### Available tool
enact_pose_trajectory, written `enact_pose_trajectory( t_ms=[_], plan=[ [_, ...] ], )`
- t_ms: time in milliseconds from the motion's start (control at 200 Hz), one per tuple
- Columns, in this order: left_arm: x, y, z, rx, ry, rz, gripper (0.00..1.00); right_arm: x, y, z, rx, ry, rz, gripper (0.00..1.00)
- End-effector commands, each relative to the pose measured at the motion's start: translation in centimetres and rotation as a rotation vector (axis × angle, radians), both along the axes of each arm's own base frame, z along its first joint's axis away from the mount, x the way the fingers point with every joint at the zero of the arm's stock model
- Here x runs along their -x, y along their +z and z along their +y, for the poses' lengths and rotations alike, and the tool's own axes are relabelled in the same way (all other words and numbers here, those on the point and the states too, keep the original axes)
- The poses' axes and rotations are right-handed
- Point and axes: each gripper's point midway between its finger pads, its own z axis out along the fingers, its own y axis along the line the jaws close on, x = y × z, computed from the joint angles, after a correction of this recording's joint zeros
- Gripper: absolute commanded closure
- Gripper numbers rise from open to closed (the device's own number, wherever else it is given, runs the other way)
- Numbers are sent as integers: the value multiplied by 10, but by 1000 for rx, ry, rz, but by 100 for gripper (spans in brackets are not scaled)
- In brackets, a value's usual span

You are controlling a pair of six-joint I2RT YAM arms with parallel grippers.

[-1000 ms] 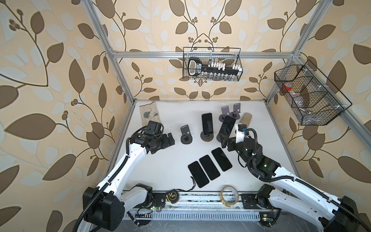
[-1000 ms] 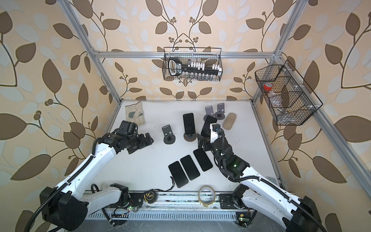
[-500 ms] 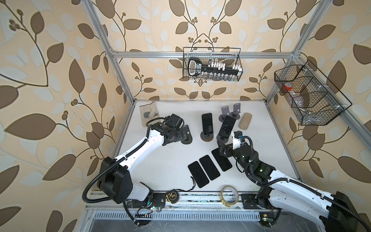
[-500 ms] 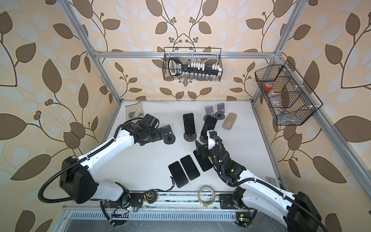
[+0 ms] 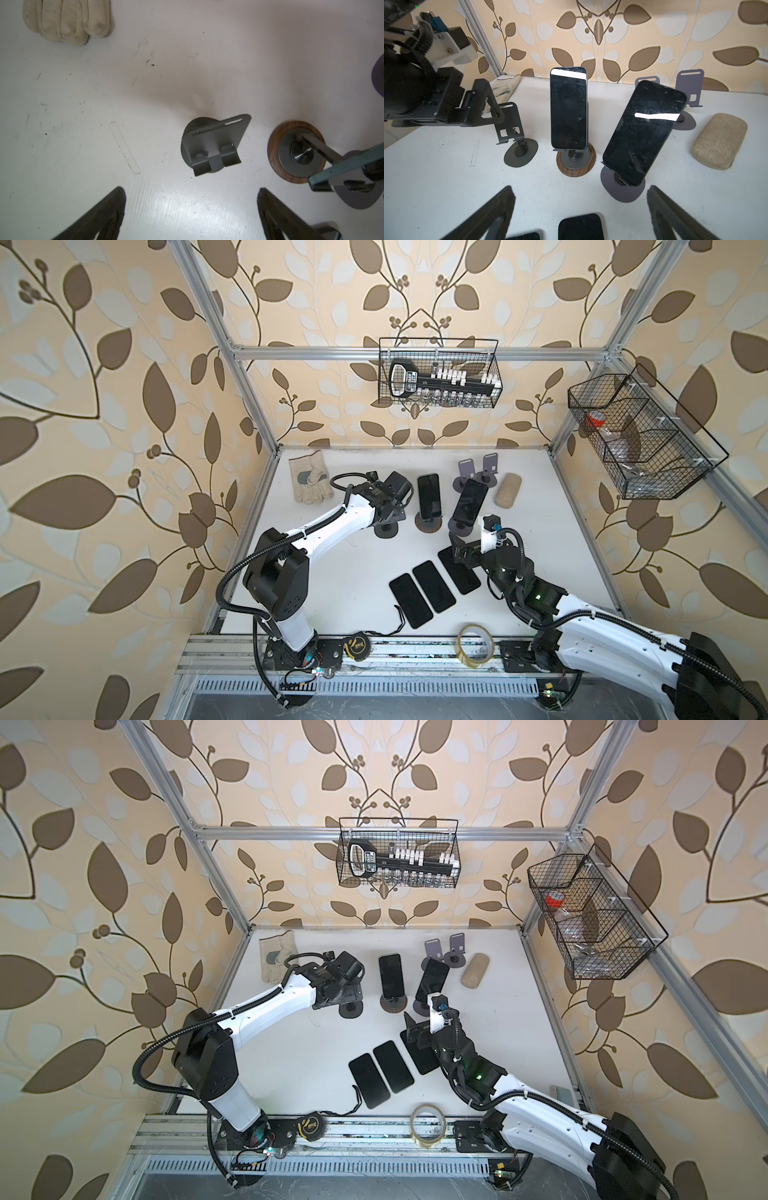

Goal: Remove the phone from the phone stand
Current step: Pick up the phone stand from the center of the table.

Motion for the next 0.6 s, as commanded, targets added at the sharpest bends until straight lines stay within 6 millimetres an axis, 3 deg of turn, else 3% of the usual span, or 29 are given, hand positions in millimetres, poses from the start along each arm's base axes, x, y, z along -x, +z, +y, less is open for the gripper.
enact_pose_trajectory(
  t_ms=[0,270,595],
  plan=[
    [-22,16,1,-26,40,-112,1,-1,-2,-2,15,-15,-19,0],
    [-47,7,-13,-35,52,-140,1,-3,-10,4,22,-1,-3,0],
    [-58,-8,-19,-48,48,-141,6,-2,-10,2,27,-7,-7,0]
  ],
)
